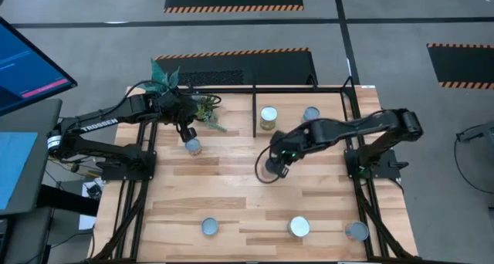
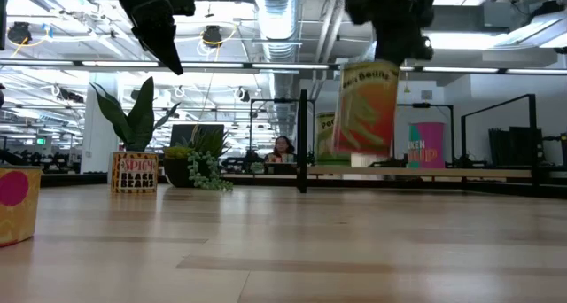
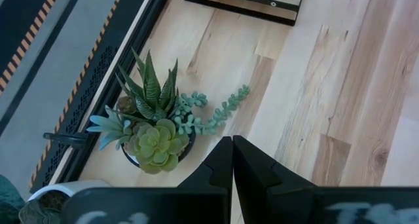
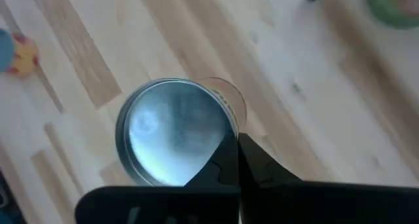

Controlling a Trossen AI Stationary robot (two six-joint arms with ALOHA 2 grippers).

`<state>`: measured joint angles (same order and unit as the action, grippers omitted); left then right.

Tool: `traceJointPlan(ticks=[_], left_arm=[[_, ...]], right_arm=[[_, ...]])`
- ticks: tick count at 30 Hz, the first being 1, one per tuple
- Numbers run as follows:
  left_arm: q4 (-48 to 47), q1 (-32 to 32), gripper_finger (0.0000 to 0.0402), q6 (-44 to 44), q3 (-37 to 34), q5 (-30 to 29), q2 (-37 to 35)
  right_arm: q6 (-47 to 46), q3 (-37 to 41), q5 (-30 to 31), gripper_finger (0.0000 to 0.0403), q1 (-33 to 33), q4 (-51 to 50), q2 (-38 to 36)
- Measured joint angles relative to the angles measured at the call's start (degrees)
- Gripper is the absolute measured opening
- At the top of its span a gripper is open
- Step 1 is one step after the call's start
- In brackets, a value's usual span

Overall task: Pick and place cans onto a shelf
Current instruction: Put the canned green beans on the shelf

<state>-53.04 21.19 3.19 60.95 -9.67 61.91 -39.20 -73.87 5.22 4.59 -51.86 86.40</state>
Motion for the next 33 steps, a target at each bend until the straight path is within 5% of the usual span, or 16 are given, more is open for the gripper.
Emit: traceJointPlan(ticks=[16,33], left_arm=[[0.0,0.0,0.0,1.0,0.0,0.0,0.0],[1.8,0.0,0.0,1.9,0.0,-0.2,0.0]], right_arm=[[4.6,-6.9,1.0,0.0,-14.6,-5.8,-12.8],[22.0,-13.2,4.7,0.0,-35.1,-2.2,-5.0]])
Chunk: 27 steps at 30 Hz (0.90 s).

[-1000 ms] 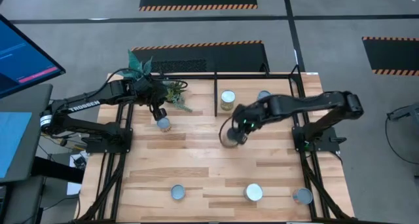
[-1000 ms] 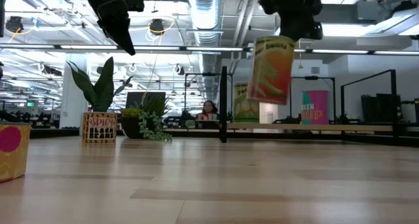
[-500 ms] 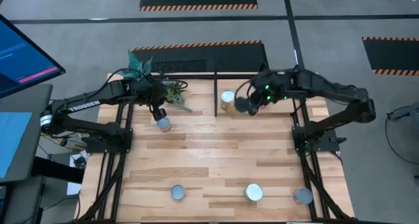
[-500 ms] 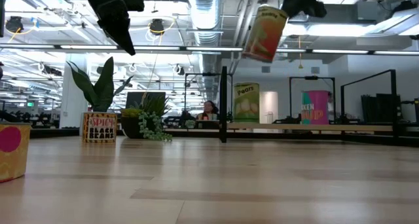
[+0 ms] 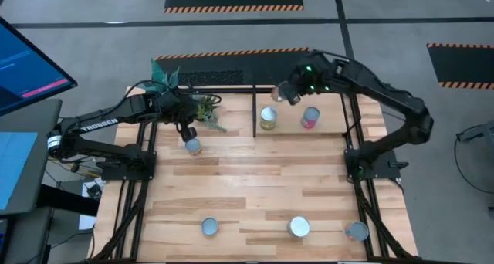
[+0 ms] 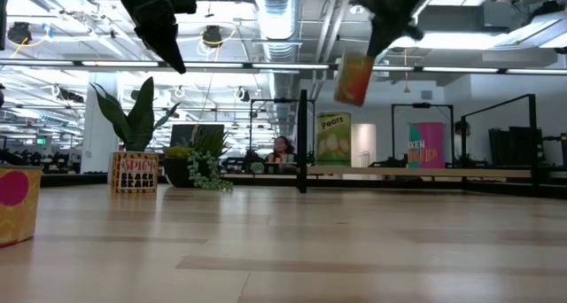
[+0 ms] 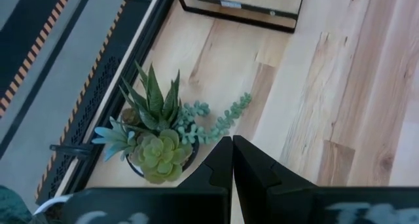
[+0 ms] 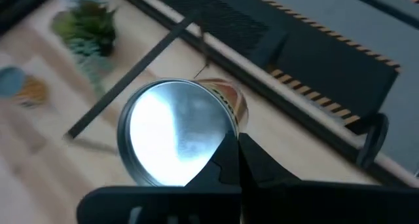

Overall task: Pick and place cans onto a shelf
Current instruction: Put the canned green beans on the shelf

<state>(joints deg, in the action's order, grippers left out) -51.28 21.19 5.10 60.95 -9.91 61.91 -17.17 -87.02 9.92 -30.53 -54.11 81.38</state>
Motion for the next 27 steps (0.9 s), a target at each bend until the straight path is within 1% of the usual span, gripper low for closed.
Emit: traceJointPlan(ticks=[5,11,15,17,22,27], left_arm=[[0.8,0.0,0.0,0.0,0.0,-0.2,0.0],[1.1,0.0,0.0,0.0,0.0,-0.2,0.0],[1.1,0.0,0.0,0.0,0.0,-0.2,0.0],[1.1,0.0,0.0,0.0,0.0,-0.2,0.0],[1.1,0.0,0.0,0.0,0.0,-0.2,0.0],[1.1,0.0,0.0,0.0,0.0,-0.2,0.0]], right_arm=[[3.8,0.0,-1.3,0.0,-5.3,5.5,6.1],[4.0,0.0,-5.1,0.0,-8.9,10.7,12.0],[3.5,0.0,-6.1,0.0,-9.2,11.2,15.0],[3.1,-0.9,-6.2,0.0,-8.7,10.8,16.5],[2.1,-4.1,-8.7,0.0,-7.4,11.1,19.0],[1.7,-6.7,-8.7,0.0,-6.2,7.8,21.3]])
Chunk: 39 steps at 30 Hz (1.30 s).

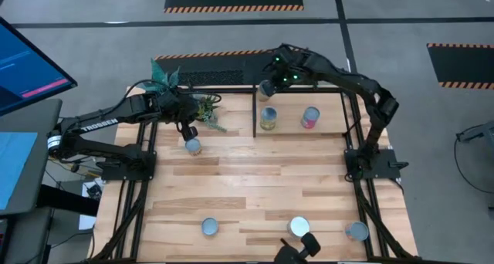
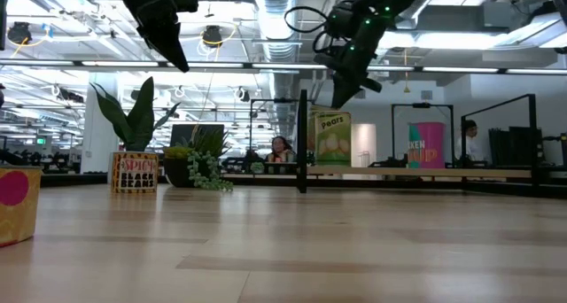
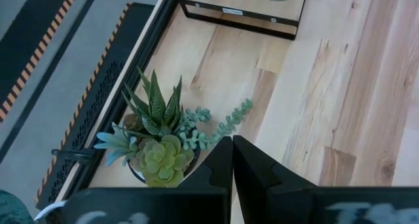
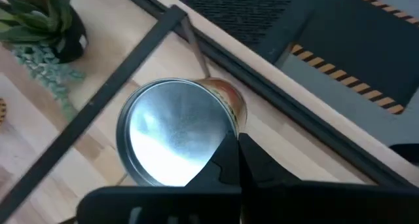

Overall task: Pick and place cans onto a shelf
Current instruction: Put the canned green beans on the shelf

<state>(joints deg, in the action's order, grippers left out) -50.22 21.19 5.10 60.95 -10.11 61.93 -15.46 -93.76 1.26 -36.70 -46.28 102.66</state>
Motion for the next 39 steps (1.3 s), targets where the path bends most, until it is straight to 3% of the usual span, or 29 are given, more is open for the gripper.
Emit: traceJointPlan(ticks=[11,19,24,39], left_arm=[[0.0,0.0,0.0,0.0,0.0,0.0,0.0],[0.0,0.0,0.0,0.0,0.0,0.0,0.0],[0.0,0.0,0.0,-0.2,0.0,0.0,0.0],[0.0,0.0,0.0,1.3,0.0,0.0,0.0]], right_arm=[[-3.2,0.0,0.2,0.0,0.4,-4.5,0.6],[-4.7,0.0,0.3,0.0,1.3,-4.5,0.8],[-5.5,0.0,3.6,0.0,1.4,-4.5,0.8],[-7.0,3.1,3.2,0.0,1.9,-3.7,0.7]])
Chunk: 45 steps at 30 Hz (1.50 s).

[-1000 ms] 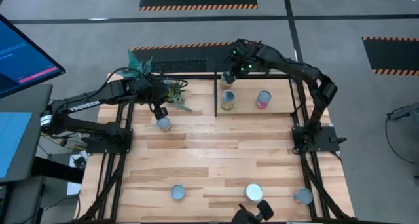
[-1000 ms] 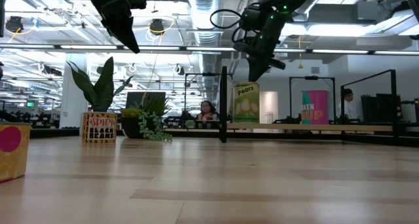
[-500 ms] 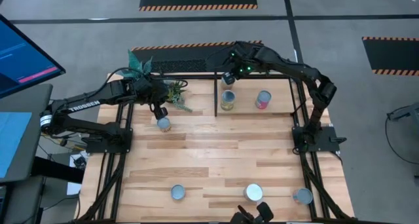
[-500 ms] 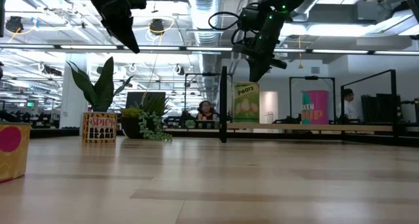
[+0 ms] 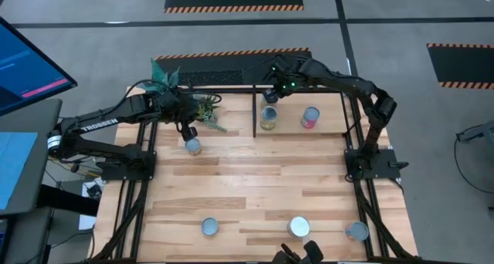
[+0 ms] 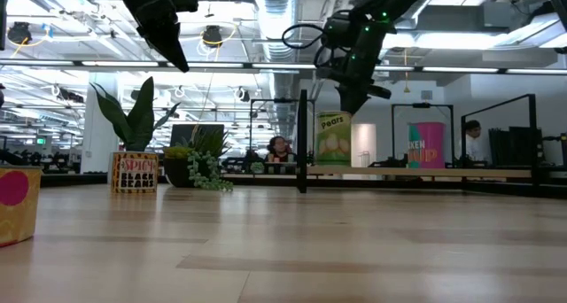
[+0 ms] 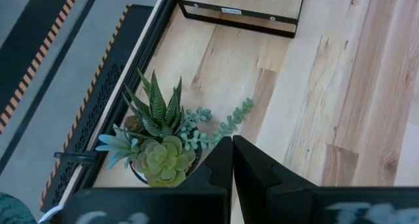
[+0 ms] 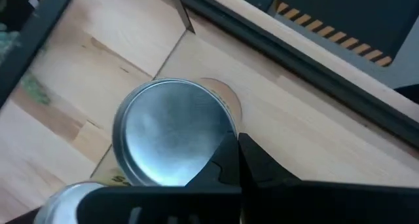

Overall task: Pick and place cans onto a shelf
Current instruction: Put the canned green beans on the shelf

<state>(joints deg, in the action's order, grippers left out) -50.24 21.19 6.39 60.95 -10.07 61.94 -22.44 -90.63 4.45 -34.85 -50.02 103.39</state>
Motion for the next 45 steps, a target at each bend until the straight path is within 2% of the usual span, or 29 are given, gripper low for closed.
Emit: traceJointPlan(ticks=[13,25,34,38,42,45], left_arm=[[0.0,0.0,0.0,-0.1,0.0,0.0,0.0],[0.0,0.0,0.0,-1.5,0.0,0.0,0.0],[0.0,0.0,0.0,-1.6,0.0,0.0,0.0],[-0.2,0.0,0.0,-1.6,0.0,0.1,0.0],[-0.3,0.0,0.0,-1.6,0.0,0.1,0.0],[-0.3,0.0,0.0,-1.6,0.0,0.1,0.0]], right_arm=[[0.0,0.0,-0.2,0.0002,-0.4,0.8,0.0],[-0.1,0.0,-0.4,0.0063,-0.3,0.8,0.0],[1.9,0.0,0.5,0.0067,-0.6,2.8,-1.0],[0.8,-0.1,4.0,0.0067,-0.7,-1.6,-1.6],[-0.1,0.0,4.4,0.0067,-0.3,-5.6,-0.9],[-0.1,0.0,4.7,0.0067,1.0,-4.4,-0.9]])
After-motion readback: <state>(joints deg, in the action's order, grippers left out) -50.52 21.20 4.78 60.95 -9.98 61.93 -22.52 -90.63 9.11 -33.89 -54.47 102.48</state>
